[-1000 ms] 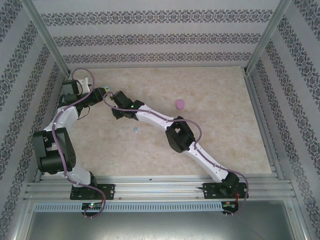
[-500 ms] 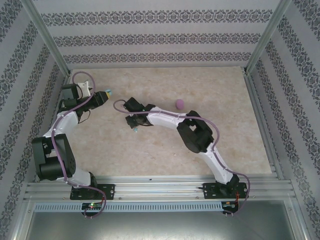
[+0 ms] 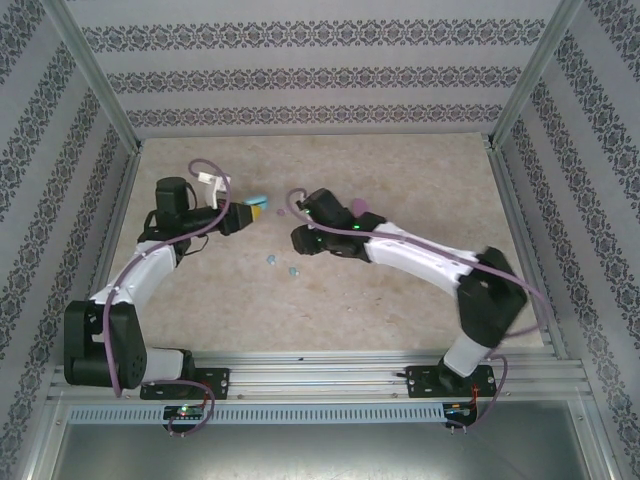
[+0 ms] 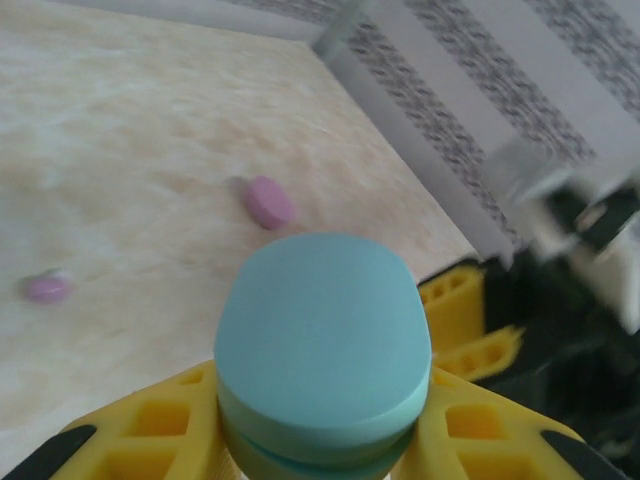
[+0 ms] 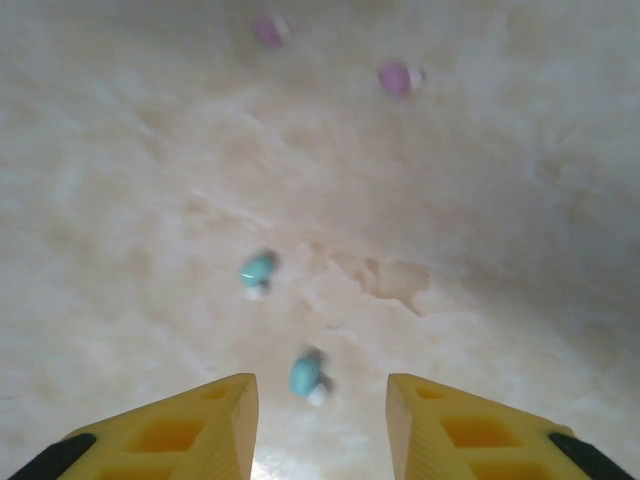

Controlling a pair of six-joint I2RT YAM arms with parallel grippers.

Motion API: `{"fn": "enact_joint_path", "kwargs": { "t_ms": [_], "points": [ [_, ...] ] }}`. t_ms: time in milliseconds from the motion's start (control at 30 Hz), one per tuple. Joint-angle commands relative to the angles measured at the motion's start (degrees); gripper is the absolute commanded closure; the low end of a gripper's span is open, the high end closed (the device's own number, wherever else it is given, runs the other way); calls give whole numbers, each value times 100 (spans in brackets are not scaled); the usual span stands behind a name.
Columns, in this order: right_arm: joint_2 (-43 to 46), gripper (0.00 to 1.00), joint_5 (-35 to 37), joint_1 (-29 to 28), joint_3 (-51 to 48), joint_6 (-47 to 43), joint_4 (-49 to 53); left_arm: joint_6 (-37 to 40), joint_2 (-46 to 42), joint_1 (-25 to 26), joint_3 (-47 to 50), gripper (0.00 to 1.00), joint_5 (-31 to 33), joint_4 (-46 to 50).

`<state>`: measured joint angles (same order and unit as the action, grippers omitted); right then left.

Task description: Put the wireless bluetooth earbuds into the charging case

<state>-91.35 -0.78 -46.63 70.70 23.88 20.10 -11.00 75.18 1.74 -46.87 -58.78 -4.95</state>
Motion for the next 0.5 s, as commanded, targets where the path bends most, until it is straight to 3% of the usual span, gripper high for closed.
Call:
{"fn": "enact_joint_path", "kwargs": {
  "t_ms": [0, 200, 467],
  "points": [
    [971, 65, -383, -102, -424, 69, -7, 1177, -353, 410, 81, 83, -563, -37],
    [1980, 71, -610, -301, -836, 358, -166, 1992, -717, 974, 147, 83, -642, 237],
    [1700, 74, -970, -426, -397, 416, -147, 1848, -1026, 1253, 356, 84, -677, -256]
  ]
}}
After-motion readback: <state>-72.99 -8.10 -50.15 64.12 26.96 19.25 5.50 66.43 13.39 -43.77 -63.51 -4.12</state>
